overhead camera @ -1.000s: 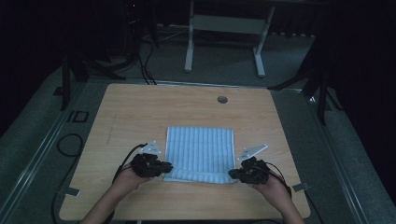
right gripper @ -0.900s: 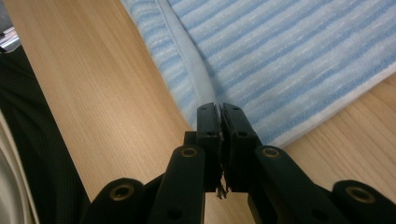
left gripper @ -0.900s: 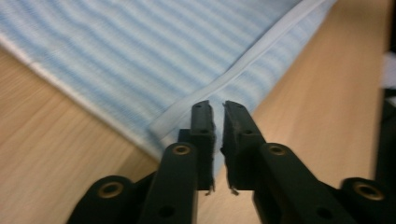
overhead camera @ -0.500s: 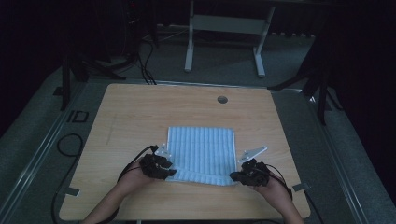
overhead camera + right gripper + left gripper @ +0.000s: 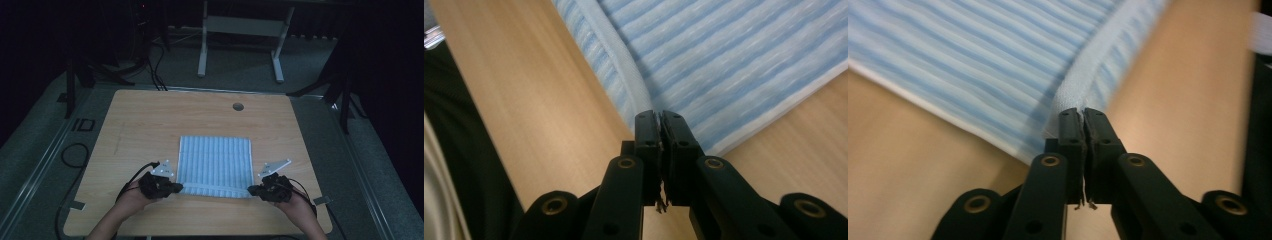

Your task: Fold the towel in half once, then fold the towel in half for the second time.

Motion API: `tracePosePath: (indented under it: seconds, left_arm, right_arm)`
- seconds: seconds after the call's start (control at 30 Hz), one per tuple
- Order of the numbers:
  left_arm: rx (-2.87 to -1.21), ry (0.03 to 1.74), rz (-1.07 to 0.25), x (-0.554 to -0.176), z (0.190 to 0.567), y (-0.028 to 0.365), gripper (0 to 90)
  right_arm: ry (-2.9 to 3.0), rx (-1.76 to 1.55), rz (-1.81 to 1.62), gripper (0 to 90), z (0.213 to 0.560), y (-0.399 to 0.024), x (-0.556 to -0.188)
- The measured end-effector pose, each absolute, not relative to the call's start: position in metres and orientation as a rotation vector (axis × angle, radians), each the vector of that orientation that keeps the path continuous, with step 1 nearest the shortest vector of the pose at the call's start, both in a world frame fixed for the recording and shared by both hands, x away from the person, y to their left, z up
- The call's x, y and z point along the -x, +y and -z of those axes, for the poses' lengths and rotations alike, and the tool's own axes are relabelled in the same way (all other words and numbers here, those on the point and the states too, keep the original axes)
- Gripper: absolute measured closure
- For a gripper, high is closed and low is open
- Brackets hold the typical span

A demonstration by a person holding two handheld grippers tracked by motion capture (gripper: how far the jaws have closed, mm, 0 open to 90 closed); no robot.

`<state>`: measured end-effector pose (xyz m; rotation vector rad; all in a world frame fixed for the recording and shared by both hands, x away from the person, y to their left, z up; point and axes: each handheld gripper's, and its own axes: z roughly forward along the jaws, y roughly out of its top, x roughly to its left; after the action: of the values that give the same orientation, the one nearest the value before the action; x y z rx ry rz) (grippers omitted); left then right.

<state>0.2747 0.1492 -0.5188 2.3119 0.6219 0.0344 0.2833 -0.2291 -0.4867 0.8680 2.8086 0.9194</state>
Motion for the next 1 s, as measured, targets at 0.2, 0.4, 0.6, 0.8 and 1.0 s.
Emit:
tracePosePath:
  seconds: [0.2,0.4,0.6,0.8,1.0]
  left_arm:
    - [-2.348,0.593,0.074,-0.256,0.526,0.153,64.6]
    - [-2.407,0.642,0.066,-0.249,0.522,0.167,53.3]
    - [-2.408,0.769,0.000,-0.265,0.517,0.176,47.5]
    - [-2.374,0.891,-0.084,-0.295,0.508,0.182,45.0]
    - [-2.297,0.927,-0.147,-0.330,0.496,0.184,39.3]
  right_arm:
    - [2.867,-0.903,-0.917,76.8,0.498,-0.238,-0.272]
    - [2.852,-0.970,-0.921,72.2,0.502,-0.254,-0.267]
    - [2.780,-1.012,-0.908,64.2,0.495,-0.261,-0.282]
    - [2.738,-0.997,-0.886,61.2,0.487,-0.260,-0.308]
    - [2.694,-1.004,-0.859,59.4,0.480,-0.258,-0.339]
